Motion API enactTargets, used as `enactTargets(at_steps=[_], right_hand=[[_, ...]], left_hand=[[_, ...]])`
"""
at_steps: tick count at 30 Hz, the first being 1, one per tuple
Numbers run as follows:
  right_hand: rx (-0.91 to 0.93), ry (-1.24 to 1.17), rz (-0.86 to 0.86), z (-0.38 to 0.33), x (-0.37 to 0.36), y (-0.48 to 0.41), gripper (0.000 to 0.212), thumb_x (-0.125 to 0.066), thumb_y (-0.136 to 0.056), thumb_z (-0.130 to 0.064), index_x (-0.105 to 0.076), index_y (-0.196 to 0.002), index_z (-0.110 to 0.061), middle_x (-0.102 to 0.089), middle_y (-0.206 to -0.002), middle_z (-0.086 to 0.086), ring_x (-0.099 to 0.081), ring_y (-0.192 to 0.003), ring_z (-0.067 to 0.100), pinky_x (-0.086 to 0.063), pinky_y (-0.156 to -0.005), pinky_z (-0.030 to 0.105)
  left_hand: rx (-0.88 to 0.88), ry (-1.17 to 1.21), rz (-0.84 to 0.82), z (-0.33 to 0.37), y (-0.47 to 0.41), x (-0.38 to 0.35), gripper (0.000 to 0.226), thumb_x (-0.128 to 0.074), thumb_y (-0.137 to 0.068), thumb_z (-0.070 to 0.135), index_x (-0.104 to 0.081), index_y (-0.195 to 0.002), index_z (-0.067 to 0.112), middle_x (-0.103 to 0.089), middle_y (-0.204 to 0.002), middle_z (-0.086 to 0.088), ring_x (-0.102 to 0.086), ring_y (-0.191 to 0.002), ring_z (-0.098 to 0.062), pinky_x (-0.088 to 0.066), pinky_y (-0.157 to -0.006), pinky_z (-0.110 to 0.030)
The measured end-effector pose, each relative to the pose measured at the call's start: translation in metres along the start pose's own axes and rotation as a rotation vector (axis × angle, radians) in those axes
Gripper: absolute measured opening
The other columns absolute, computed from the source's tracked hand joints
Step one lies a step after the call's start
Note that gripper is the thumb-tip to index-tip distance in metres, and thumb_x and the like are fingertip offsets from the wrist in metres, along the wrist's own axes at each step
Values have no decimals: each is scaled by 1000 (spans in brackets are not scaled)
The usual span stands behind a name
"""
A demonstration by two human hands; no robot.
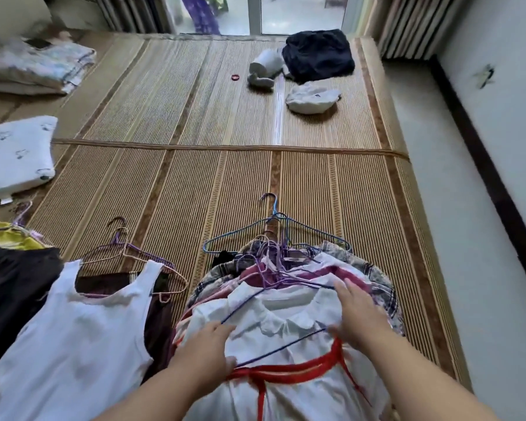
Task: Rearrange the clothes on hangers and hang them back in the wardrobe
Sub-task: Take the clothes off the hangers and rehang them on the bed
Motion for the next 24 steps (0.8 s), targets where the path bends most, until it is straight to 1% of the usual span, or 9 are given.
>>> enactTargets(at_steps=[2, 4, 8, 12, 15, 18, 21, 22, 24], right_hand=[[3, 85, -54, 1, -12, -14, 108, -73, -73, -49, 0, -150, -27, -4, -159, -1, -11, -145, 23, -22, -113, 55], [-8, 146, -71, 5, -17, -19, 113, -73, -68, -55, 2, -150, -31, -13, -155, -1, -17, -142, 23, -21, -109, 59], [21, 244, -51, 11, -19, -20, 118, -76, -58, -58, -1, -147, -36, -33, -130, 6, -36, -125, 28, -29, -107, 48], [147, 37, -62, 8, -16, -11, 82, -78, -65, -39, -39, -138, -34, -53, -128, -1, -52, -117, 20, -41, -95, 27], [112, -266, -113, 9, -2, 6, 50, -79, -69, -32, -63, -117, -27, -63, -120, -5, -58, -111, 14, -42, -90, 23], [128, -512, -166, -14, 22, 34, 30, -75, -63, -43, -70, -88, -28, -71, -100, -5, -65, -96, 14, -45, -79, 24], [204, -518, -122, -50, 57, 62, 3, -73, -80, -28, -72, -78, -26, -71, -85, -6, -65, -84, 12, -45, -66, 13], [229, -513, -81, -64, 72, 73, 4, -72, -81, -23, -71, -77, -25, -70, -82, -5, -64, -81, 12, -46, -65, 13], [272, -495, 10, -87, 97, 92, 10, -72, -81, -20, -70, -75, -28, -70, -81, -4, -64, -80, 13, -48, -70, 23]], left_hand=[[40, -28, -3, -9, -11, -5, 65, -51, -85, 36, -25, -144, 34, -26, -150, 6, -35, -134, -23, -35, -107, -37], [86, -35, -9, -19, -18, -12, 70, -50, -82, 35, -21, -146, 34, -23, -152, 3, -31, -136, -25, -35, -107, -39], [131, -29, 20, -27, -22, -16, 82, -55, -79, 38, -10, -148, 35, -24, -151, -2, -30, -136, -28, -36, -107, -38], [181, 75, 88, -32, -20, -9, 65, -51, -86, 39, -22, -144, 33, -40, -141, -9, -36, -131, -31, -36, -106, -40], [155, 206, 70, -32, -7, -4, 28, -39, -93, 39, -50, -117, 29, -57, -124, -11, -50, -113, -31, -44, -92, -37], [125, 311, 107, -37, 25, 15, 17, -39, -94, 36, -52, -91, 27, -62, -107, -9, -55, -100, -29, -45, -81, -35], [75, 489, 216, -42, 70, 48, 17, -42, -96, 26, -54, -86, 24, -59, -77, 2, -57, -71, -11, -44, -65, -26], [62, 548, 246, -47, 88, 59, 20, -43, -97, 22, -52, -80, 24, -53, -68, 5, -51, -59, -2, -38, -57, -18], [53, 559, 297, -58, 118, 77, 25, -45, -97, 23, -47, -72, 25, -49, -64, 5, -47, -55, -1, -35, -55, -17]])
Point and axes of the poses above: each hand's wrist, its own y-axis away from the middle knuckle, its own x-axis out of the back of the hand, z = x × y, the point moved 10 cm from there along -y, towards the middle knuckle
